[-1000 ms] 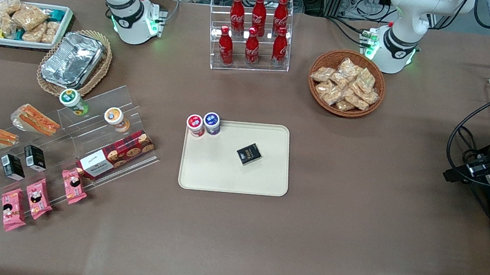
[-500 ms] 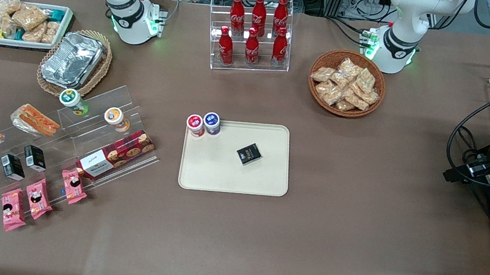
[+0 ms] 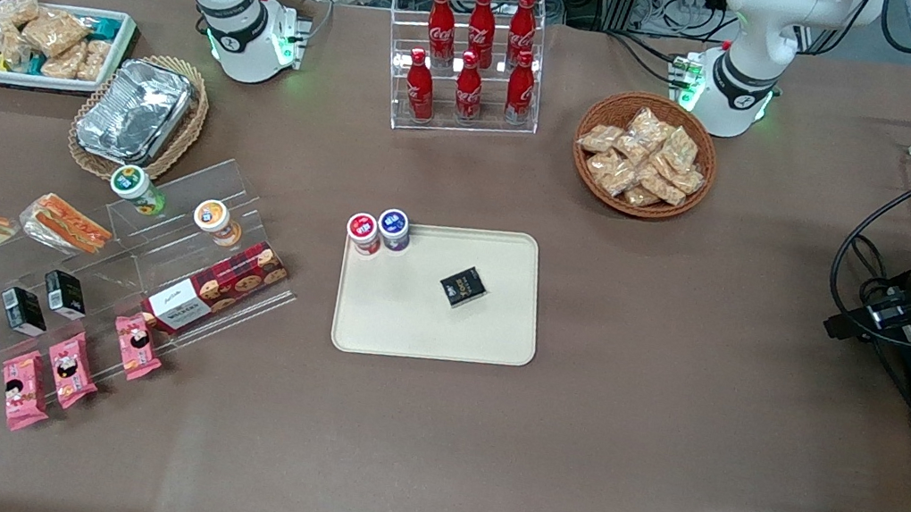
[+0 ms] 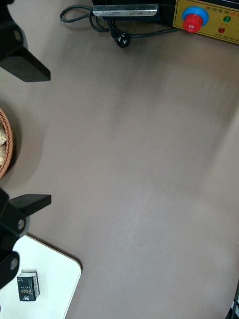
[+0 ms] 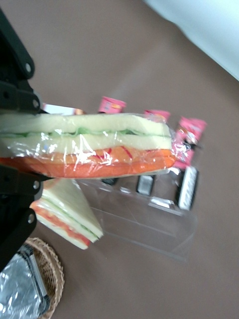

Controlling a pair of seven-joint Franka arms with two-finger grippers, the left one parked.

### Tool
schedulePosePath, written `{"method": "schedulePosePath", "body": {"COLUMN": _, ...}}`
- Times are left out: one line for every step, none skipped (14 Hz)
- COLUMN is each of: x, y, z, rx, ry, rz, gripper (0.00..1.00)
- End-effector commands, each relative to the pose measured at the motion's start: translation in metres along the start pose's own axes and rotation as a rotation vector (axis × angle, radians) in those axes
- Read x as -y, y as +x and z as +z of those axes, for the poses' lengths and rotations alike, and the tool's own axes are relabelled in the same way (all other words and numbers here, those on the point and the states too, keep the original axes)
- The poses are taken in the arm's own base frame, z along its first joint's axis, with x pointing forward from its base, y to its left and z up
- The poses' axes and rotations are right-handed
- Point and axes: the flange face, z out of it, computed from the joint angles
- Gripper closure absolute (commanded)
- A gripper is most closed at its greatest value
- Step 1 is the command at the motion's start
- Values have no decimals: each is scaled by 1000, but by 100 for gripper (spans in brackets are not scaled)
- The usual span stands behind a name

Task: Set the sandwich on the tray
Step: 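Lift the wrapped sandwich off the rack with the right gripper, then carry the sandwich over the white tray with the right gripper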

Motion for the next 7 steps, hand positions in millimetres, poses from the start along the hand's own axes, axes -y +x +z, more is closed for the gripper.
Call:
{"method": "schedulePosePath", "body": {"x": 28, "y": -21, "z": -11, "rx": 10, "ry": -28, "rz": -109, "gripper": 62}}
{"method": "schedulePosePath", "body": {"x": 36, "y": -25, "z": -11, "rx": 13, "ry": -21, "rz": -126, "gripper": 62}}
{"method": "schedulePosePath", "body": {"x": 53, "y": -33, "z": -16, "rx": 6, "ry": -10, "rz": -167, "gripper": 62}}
{"method": "schedulePosePath", "body": {"x": 76, "y": -46, "z": -19, "rx": -1, "ry": -6, "rz": -221, "gripper": 62}}
{"method": "schedulePosePath", "body": {"x": 102, "y": -63, "z": -18, "rx": 0, "ry": -7, "rz": -276, "gripper": 62}}
{"method": "schedulePosePath", "body": {"x": 123, "y": -78, "z": -15, "rx": 3, "ry": -7, "rz": -328, "gripper": 62}}
{"method": "schedulePosePath", "body": {"x": 142, "y": -93, "z": -14, "rx": 5, "ry": -3, "rz": -407, "gripper": 62}}
